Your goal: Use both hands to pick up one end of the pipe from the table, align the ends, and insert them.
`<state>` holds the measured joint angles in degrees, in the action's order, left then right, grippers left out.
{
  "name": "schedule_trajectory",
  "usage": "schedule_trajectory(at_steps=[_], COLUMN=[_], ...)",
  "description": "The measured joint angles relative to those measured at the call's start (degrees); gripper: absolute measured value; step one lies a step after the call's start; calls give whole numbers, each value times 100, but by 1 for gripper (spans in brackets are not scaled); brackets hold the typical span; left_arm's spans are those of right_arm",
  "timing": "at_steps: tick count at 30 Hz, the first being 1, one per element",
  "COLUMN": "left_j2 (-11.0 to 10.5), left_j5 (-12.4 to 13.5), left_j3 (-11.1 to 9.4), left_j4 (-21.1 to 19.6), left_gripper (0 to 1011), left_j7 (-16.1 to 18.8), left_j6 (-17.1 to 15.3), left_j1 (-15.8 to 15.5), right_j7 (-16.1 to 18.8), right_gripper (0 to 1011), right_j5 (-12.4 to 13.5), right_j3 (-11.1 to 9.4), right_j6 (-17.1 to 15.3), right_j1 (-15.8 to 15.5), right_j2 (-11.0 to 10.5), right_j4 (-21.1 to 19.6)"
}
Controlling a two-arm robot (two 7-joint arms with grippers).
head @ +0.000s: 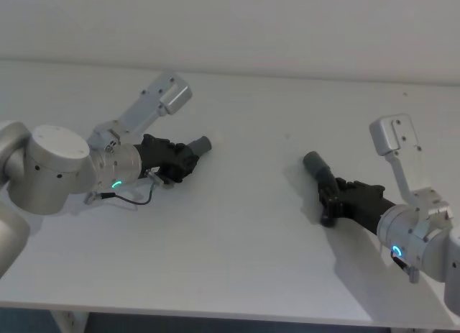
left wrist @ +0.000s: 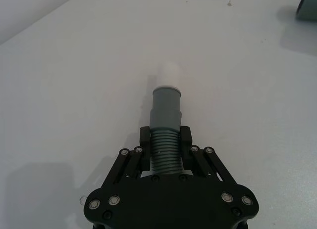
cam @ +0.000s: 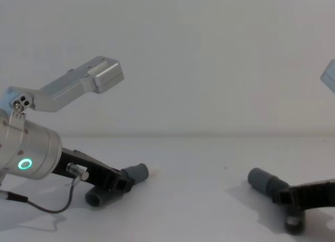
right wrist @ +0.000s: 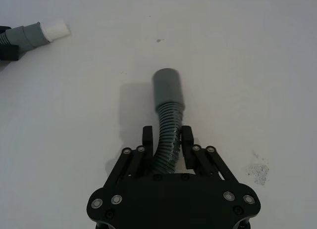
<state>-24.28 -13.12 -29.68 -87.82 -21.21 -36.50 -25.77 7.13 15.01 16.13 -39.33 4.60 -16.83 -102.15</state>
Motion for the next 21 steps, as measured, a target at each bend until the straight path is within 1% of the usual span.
schedule_trajectory(at_steps=[3,4,8,14,21], left_j2=[0,0,0,12,61], left_j5=[0,0,0,7,83], left_j3=[0,0,0,0,-7], left_j4=[0,0,0,2,3], left_gripper=[333,333,333,334,333], left_j7=[0,0,0,1,49], left_j6=[0,0,0,-1,62], left_j1=[0,0,0,-4,-41], right_j7=[2,3,6,29,121], right_gripper=[277,227,166,145,144], right_j5=[-1,-1,-1,-16,-59], right_j3=[0,0,0,2,14], right_j6=[-2,-3,-4,30,269], right_j1=[0,0,0,-7,-32], right_j2=[1,2,3,-5,-68], right_j4=[0,0,0,0,6])
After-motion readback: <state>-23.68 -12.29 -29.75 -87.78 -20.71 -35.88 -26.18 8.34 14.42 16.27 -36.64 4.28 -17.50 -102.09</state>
